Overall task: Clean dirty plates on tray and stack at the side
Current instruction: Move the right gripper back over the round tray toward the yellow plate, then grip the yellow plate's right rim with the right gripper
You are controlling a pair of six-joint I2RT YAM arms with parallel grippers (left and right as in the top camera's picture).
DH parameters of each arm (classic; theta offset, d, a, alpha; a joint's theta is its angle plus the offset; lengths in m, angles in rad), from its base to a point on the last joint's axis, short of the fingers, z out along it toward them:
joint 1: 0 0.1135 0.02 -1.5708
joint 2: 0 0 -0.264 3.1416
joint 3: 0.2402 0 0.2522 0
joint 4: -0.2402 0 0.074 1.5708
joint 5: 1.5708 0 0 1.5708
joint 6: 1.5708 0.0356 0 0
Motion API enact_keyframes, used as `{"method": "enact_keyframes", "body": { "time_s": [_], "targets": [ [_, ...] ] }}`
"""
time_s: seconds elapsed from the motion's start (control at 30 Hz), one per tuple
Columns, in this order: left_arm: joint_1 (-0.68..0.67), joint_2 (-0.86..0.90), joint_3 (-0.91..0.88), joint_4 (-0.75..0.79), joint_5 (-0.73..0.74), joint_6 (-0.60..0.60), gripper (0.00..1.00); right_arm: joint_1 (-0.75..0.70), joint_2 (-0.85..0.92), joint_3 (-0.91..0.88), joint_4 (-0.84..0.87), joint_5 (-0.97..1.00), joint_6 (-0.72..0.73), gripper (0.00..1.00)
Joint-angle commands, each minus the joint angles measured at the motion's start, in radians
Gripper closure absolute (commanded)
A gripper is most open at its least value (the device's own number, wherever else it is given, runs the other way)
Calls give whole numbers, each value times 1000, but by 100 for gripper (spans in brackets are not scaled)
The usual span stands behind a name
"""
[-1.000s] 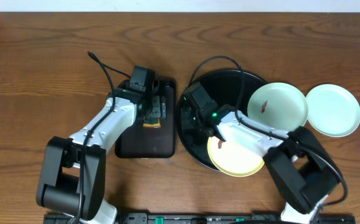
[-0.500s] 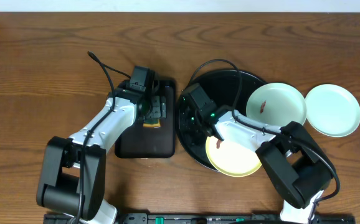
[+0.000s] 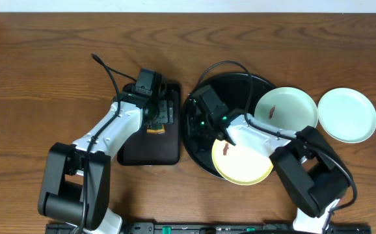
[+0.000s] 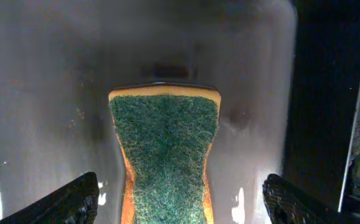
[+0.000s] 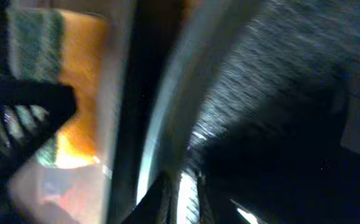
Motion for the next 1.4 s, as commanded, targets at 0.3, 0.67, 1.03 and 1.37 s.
{"method": "enact_keyframes", "body": {
  "time_s": [0.3,0.67,1.03,1.37],
  "targets": [
    [2,7,-7,0,-13,2,15,-117,-471,79,-623,316,-142,72],
    [2,7,-7,0,-13,2,15,-193,-564,2,-972,335,-5,74],
    [2,7,-7,0,-13,2,15,-227,-564,-169,-957,335,133,73],
    [2,7,-7,-1,-13,2,15,-266,-564,-190,-956,315,170,76]
  ]
}}
